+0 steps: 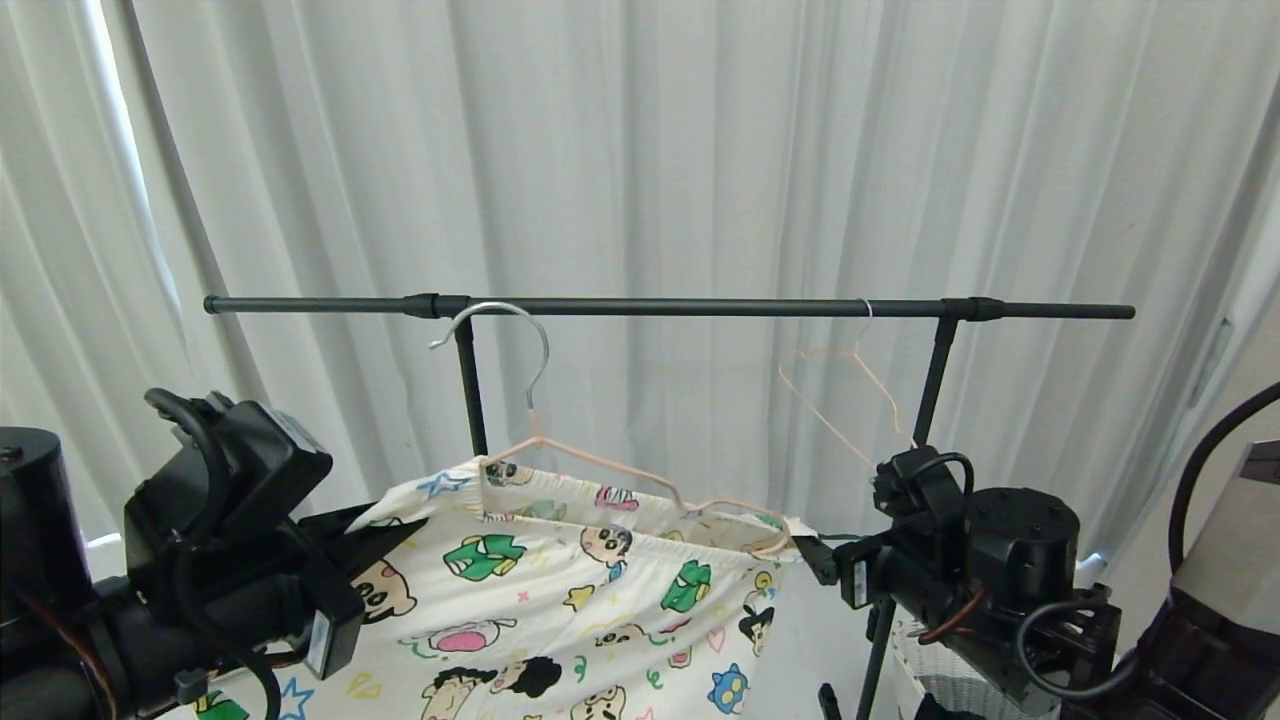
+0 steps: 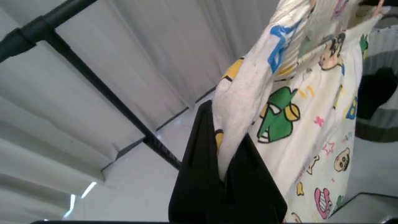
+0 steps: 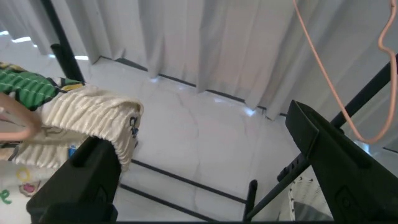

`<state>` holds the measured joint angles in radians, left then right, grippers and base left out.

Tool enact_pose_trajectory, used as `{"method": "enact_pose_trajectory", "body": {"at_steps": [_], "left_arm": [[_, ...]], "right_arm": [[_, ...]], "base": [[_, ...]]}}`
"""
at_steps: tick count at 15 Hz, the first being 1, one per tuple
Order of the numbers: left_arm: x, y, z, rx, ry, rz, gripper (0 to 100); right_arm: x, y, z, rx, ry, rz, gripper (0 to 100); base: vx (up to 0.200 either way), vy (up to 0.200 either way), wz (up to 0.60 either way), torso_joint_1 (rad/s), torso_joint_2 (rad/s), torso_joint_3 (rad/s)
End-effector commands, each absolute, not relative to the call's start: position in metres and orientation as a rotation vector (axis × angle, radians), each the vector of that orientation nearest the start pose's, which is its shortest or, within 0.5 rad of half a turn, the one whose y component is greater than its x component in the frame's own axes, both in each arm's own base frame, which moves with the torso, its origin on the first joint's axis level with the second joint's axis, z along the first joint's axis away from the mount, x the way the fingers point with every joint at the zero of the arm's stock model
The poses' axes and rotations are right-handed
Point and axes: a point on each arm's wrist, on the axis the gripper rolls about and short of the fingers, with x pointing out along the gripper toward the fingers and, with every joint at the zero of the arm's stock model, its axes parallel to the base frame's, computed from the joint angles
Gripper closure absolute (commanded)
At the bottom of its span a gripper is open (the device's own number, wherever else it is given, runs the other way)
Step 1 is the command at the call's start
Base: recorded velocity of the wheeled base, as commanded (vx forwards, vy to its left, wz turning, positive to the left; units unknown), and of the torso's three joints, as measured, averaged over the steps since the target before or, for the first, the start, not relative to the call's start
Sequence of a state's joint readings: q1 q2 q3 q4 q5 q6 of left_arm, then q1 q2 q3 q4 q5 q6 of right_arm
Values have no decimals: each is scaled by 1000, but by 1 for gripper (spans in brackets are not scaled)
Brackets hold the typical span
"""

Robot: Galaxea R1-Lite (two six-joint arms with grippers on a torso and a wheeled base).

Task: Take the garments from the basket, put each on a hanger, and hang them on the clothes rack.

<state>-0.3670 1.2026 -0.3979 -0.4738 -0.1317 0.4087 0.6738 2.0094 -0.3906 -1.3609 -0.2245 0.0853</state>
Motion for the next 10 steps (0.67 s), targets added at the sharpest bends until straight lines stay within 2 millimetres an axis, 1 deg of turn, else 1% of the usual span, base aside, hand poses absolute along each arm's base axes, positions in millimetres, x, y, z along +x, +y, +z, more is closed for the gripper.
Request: {"method": "enact_pose_trajectory", "body": {"at_steps": [1,3,4,7,9,10], "left_arm": [[155,-64,161,446,282,-579,100],[159,-65,157,449,305,-585,100],[160,-66,151,454,333,-589,100],[163,-65,124,565,457,-566,100],[162,-73,121,577,462,-612,100],[159,-82,124,581,433,-653,100]], "right_arm": [[223,172,76,-21,242,455,0],[220,168,82,-13,231,462,0],[217,163,87,-7,226,473,0],[205,156,99,-12,252,530,0],[204,155,106,-11,258,553,0],[203,155,109,-15,265,554,0]], "base": [[0,0,0,0,0,0],[0,0,0,0,0,0],[0,0,0,0,0,0],[0,0,0,0,0,0],[0,0,0,0,0,0],[0,0,0,0,0,0]]}}
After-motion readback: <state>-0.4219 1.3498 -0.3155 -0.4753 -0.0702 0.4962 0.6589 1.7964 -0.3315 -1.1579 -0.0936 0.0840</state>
